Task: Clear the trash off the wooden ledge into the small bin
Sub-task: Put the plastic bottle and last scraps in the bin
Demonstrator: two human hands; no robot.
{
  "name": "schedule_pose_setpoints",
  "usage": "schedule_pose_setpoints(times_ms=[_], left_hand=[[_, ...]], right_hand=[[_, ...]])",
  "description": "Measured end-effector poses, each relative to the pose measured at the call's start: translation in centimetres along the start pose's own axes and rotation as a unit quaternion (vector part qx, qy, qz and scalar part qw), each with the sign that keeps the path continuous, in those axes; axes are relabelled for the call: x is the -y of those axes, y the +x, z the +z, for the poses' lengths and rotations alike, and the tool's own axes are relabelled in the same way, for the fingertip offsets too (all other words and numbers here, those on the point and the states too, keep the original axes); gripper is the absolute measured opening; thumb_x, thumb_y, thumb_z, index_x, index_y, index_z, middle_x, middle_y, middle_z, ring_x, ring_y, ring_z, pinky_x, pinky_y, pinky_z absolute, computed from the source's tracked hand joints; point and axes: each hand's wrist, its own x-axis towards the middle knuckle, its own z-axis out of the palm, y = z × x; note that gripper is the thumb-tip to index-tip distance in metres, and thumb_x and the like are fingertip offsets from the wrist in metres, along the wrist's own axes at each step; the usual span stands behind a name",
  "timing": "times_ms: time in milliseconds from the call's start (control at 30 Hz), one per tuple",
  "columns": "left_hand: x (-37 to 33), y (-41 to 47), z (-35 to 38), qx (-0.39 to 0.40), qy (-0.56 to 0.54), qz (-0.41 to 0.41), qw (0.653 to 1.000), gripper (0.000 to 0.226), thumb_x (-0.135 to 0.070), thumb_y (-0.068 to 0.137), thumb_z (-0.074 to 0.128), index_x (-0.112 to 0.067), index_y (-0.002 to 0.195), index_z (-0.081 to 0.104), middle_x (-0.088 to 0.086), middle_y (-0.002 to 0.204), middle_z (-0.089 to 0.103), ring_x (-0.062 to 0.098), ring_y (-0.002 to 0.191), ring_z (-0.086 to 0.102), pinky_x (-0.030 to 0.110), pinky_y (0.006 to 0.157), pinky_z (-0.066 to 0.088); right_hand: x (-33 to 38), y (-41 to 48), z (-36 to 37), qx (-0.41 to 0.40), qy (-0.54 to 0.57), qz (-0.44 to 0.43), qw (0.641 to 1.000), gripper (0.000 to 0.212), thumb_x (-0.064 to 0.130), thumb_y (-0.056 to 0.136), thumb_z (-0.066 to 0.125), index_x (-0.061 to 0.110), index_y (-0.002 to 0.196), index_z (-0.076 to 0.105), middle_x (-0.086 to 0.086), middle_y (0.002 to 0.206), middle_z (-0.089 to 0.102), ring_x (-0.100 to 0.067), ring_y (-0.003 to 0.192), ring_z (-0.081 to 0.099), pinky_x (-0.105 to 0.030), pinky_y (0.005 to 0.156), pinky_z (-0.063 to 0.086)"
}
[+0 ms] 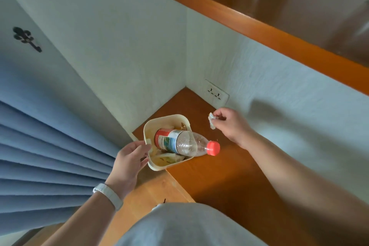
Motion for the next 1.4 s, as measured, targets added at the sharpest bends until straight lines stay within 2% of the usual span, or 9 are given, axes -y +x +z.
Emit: schedule_pose_setpoints(times_ms=[200,467,633,733,833,967,1100,1233,1400], left_hand=[[-0.5,-0.7,-0.2,0.029,0.041,0.028,0.998,0.012,-0.016,0.099,0.067,-0.006,0.099,0.073,0.006,0.087,0.084,0.014,0.080,0.081,0.018,0.062,0.060],[-0.1,-1.0,-0.8,0.025,0.056,0.034,0.998,0.020,-0.027,0.087,0.073,-0.009,0.097,0.077,0.010,0.089,0.083,0.019,0.082,0.080,0.016,0.061,0.059],[0.3,-0.7,-1.1,0.012,0.064,0.022,0.998,0.011,-0.016,0.096,0.069,-0.007,0.098,0.076,0.009,0.088,0.083,0.015,0.078,0.080,0.014,0.059,0.058],[0.3,-0.5,-1.0,0.000,0.053,0.013,0.999,0.010,-0.015,0.095,0.070,-0.009,0.095,0.077,0.008,0.086,0.083,0.014,0.075,0.080,0.014,0.058,0.058],[0.1,-0.4,-0.5,-0.007,0.046,0.005,0.999,0.010,-0.025,0.086,0.076,-0.019,0.081,0.082,0.010,0.085,0.083,0.017,0.075,0.081,0.015,0.059,0.059],[-0.2,-0.1,0.6,-0.010,0.066,0.006,0.998,0.009,-0.030,0.081,0.076,-0.034,0.075,0.083,0.005,0.083,0.084,0.014,0.075,0.081,0.014,0.060,0.059],[-0.2,0.2,1.1,-0.024,0.062,0.008,0.998,0.010,-0.034,0.072,0.074,-0.032,0.076,0.083,0.006,0.083,0.083,0.014,0.075,0.080,0.019,0.064,0.061],[0.5,0.8,1.0,-0.044,0.076,0.002,0.996,0.007,-0.017,0.093,0.074,-0.016,0.090,0.080,0.010,0.088,0.083,0.023,0.082,0.080,0.035,0.081,0.061],[0.4,1.1,0.7,-0.048,0.091,-0.001,0.995,0.009,-0.013,0.095,0.070,-0.009,0.099,0.076,0.011,0.088,0.083,0.019,0.079,0.079,0.029,0.076,0.059]], right_hand=[[6.0,-0.4,1.1,0.081,-0.011,-0.055,0.995,0.003,0.027,0.089,0.067,0.030,0.090,0.067,0.005,0.085,0.069,-0.014,0.080,0.065,-0.039,0.078,0.055],[7.8,-0.6,4.2,0.134,-0.084,-0.116,0.981,0.009,0.035,0.084,0.067,0.030,0.091,0.065,0.010,0.086,0.065,-0.006,0.078,0.062,-0.032,0.073,0.055],[4.9,0.3,3.1,0.083,-0.096,-0.111,0.986,0.012,0.037,0.084,0.067,0.040,0.095,0.061,0.017,0.089,0.062,0.006,0.081,0.058,-0.009,0.062,0.047],[0.9,1.3,2.3,0.039,-0.142,-0.083,0.986,0.022,0.034,0.088,0.066,0.032,0.109,0.061,0.019,0.103,0.058,0.001,0.086,0.058,-0.020,0.075,0.052],[-3.7,2.4,1.7,0.027,-0.191,-0.043,0.980,0.036,0.030,0.091,0.065,0.021,0.125,0.059,0.003,0.124,0.056,-0.015,0.106,0.059,-0.036,0.089,0.052],[-8.5,3.7,1.7,0.041,-0.264,-0.017,0.963,0.051,0.026,0.090,0.064,0.016,0.137,0.050,-0.009,0.132,0.054,-0.027,0.107,0.061,-0.034,0.079,0.050],[-10.8,5.2,2.5,0.044,-0.330,-0.016,0.943,0.058,0.025,0.090,0.061,0.019,0.144,0.040,-0.007,0.145,0.044,-0.031,0.126,0.048,-0.042,0.091,0.049],[-12.0,6.6,3.1,0.049,-0.377,-0.020,0.925,0.054,0.025,0.091,0.056,0.021,0.142,0.038,-0.005,0.142,0.045,-0.030,0.121,0.051,-0.042,0.088,0.049],[-13.0,6.6,3.9,0.046,-0.388,-0.008,0.920,0.047,0.018,0.091,0.053,0.019,0.137,0.045,-0.006,0.123,0.055,-0.028,0.107,0.056,-0.041,0.081,0.052]])
